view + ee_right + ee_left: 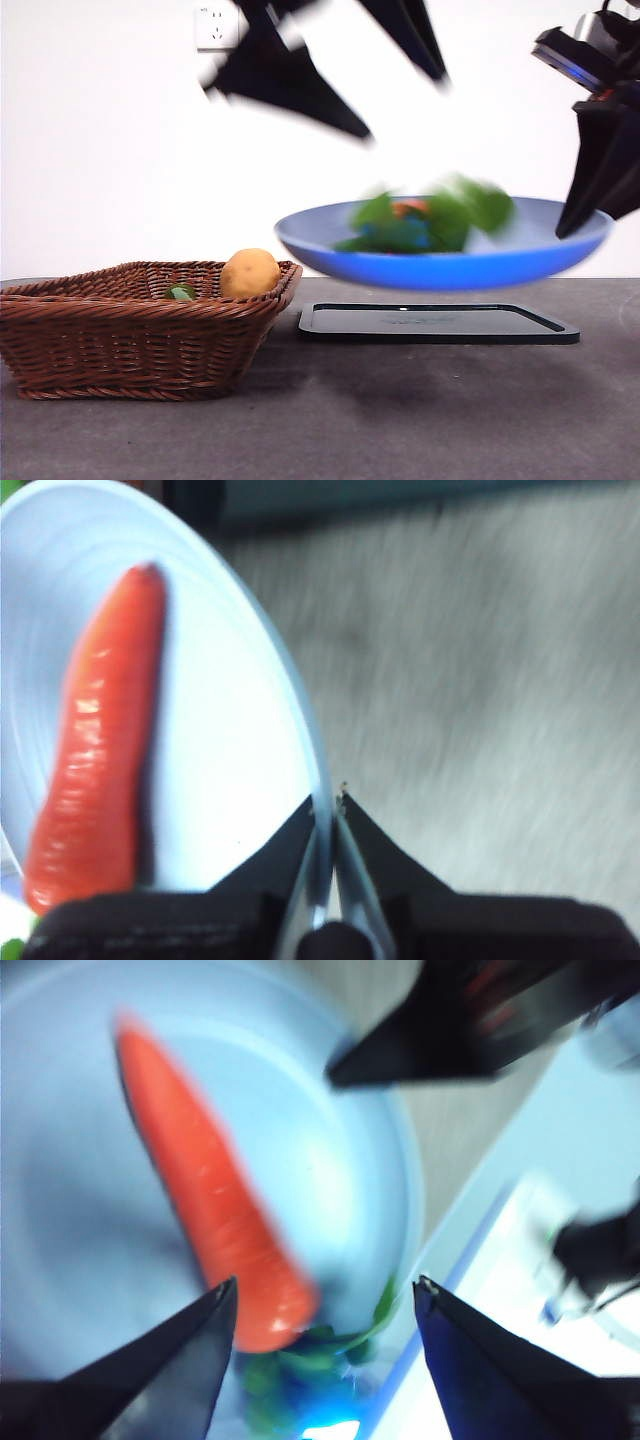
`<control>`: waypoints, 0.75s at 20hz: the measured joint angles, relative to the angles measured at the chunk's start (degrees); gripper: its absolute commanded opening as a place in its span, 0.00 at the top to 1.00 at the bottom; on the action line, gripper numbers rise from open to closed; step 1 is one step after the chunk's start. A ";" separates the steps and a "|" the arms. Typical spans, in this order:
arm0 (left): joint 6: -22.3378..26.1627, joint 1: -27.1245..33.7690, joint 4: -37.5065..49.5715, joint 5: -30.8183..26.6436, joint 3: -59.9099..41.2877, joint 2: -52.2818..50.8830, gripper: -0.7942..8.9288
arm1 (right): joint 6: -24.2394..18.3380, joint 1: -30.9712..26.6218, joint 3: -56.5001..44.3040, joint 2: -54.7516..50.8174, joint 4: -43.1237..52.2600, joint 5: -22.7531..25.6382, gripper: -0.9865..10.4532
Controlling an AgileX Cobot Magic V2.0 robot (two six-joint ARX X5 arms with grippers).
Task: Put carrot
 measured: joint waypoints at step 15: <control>3.39 6.78 -15.17 -7.76 0.48 -18.88 0.60 | -2.64 -8.66 37.57 45.29 -1.55 0.02 0.91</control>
